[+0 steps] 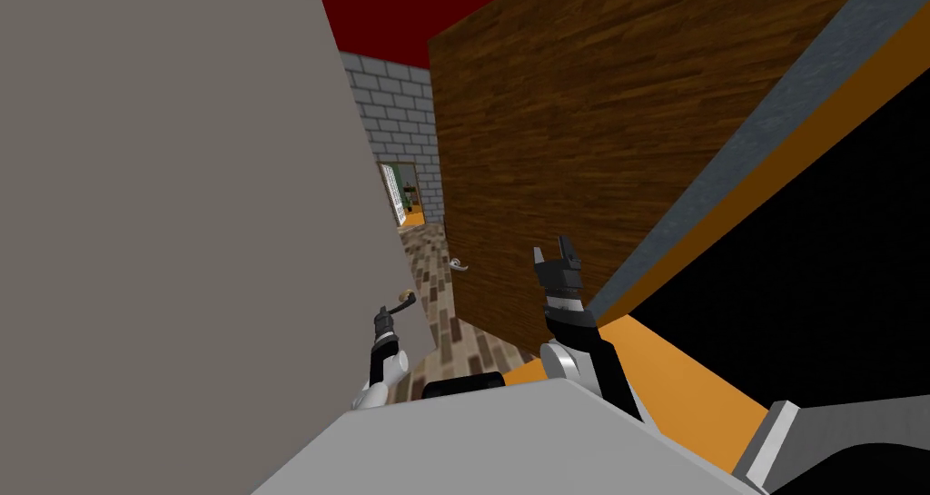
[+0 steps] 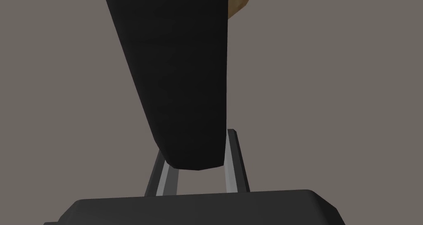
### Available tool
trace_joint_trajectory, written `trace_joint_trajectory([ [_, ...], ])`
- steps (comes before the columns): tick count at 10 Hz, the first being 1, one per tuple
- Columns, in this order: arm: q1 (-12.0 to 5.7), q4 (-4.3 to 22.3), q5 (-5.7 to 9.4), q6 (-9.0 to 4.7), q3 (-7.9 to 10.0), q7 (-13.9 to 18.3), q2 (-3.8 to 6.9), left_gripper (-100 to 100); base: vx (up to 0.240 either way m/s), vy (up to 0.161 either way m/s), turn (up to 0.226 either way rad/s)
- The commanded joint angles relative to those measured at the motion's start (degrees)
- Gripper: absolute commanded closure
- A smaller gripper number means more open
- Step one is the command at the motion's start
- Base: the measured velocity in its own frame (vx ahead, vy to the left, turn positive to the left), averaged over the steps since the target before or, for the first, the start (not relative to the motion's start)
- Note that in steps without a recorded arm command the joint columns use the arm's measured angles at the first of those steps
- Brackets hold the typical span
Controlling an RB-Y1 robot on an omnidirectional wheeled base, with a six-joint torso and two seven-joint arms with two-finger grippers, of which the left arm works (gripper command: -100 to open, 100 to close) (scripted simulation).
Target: Push the door open
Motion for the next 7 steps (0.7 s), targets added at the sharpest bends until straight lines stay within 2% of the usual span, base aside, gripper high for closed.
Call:
trace_joint_trajectory([
  [1,-1.06,1.2,0.33,-1.72,0.77,0.0,1.20,100,0.031,0.009,-0.007],
  [2,-1.25,1.4,0.73,-1.88,2.01,-0.8,0.91,100,0.046,-0.005,-0.068],
  [3,-1.25,1.4,0.73,-1.88,2.01,-0.8,0.91,100,0.038,0.001,-0.014],
  [7,-1.93,2.1,2.18,-2.46,6.51,-3.3,-0.26,100,0.081,-0.007,-0.073],
])
